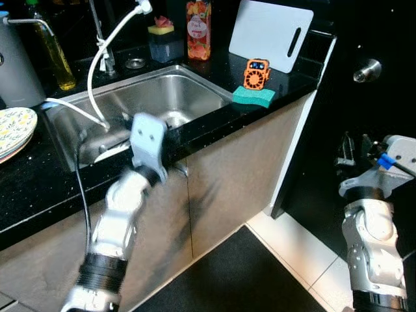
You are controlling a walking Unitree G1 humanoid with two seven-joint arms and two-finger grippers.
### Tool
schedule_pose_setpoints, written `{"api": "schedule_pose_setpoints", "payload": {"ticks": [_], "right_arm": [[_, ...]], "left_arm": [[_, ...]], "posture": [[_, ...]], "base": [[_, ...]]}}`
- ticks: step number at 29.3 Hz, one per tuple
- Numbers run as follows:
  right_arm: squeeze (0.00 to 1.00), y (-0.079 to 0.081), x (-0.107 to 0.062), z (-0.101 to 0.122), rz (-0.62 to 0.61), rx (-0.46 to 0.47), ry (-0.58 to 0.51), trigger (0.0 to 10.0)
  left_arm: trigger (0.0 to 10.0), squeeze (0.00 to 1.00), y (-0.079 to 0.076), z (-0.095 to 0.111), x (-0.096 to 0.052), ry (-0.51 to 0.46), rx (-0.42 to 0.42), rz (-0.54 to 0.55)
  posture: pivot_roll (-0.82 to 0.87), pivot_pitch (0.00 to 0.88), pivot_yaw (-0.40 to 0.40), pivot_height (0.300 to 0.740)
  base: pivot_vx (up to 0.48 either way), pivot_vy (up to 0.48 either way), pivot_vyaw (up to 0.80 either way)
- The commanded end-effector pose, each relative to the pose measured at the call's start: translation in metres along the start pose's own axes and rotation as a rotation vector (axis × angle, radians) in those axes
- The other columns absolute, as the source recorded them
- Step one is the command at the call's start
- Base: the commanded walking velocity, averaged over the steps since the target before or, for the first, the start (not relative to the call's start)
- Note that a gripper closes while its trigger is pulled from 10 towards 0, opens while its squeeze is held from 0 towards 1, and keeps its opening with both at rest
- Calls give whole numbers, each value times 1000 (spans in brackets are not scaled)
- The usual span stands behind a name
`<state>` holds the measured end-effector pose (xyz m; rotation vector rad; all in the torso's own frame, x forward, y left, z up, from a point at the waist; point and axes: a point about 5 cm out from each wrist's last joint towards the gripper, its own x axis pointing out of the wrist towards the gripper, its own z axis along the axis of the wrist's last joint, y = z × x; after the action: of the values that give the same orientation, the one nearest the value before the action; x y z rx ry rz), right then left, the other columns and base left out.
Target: Kitchen organization
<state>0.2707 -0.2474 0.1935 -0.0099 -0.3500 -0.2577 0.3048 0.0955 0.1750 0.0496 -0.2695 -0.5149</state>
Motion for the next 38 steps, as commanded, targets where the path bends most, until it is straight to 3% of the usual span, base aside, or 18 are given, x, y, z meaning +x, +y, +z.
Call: {"api": "schedule_pose_setpoints", "payload": {"ticks": [1,4,9,11,16,18,21,22,23,25,26,29,38], "right_arm": [[0,3,-3,3,11,-3,3,10000],[0,-1,-8,14,2,6,-4,10000],[0,6,-6,19,31,5,-11,10000],[0,18,-1,24,67,32,-20,10000],[0,25,3,26,96,33,-29,10000],[0,38,11,28,137,78,-24,10000],[0,45,14,29,157,113,-19,10000],[0,50,16,30,174,127,-15,10000],[0,50,16,30,174,127,-15,10000],[0,51,17,32,186,129,-16,10000],[0,51,17,32,185,133,-15,10000],[0,49,19,33,181,137,-14,10000],[0,33,27,37,77,160,-38,10000]], "left_arm": [[10000,0,-1,6,0,-7,-13,7],[10000,0,5,19,3,-17,-25,64],[10000,0,7,26,7,-21,-48,103],[10000,0,-2,27,8,-6,-20,66],[10000,0,-7,25,8,-11,12,66],[10000,0,-4,26,14,-24,-9,112],[10000,0,2,29,18,-38,4,142],[10000,0,12,33,21,-52,35,176],[10000,0,12,33,21,-52,35,176],[10000,0,38,40,20,-69,31,273],[10000,0,44,41,19,-70,32,292],[10000,0,50,41,16,-72,47,305],[10000,0,28,43,25,-78,52,201]], "posture": [[-138,2,44,740],[-137,2,39,740],[-145,0,36,740],[-139,0,29,740],[-136,0,27,740],[-134,0,18,740],[-130,0,9,740],[-130,0,5,740],[-130,0,5,740],[-123,0,-21,740],[-123,0,-21,740],[-116,0,-25,740],[-116,9,23,740]], "base": [[0,0,0],[0,0,0],[0,0,0],[0,0,0],[0,0,0],[0,0,0],[0,0,0],[0,0,0],[0,0,0],[0,0,0],[0,0,0],[0,0,0],[0,0,0]]}}
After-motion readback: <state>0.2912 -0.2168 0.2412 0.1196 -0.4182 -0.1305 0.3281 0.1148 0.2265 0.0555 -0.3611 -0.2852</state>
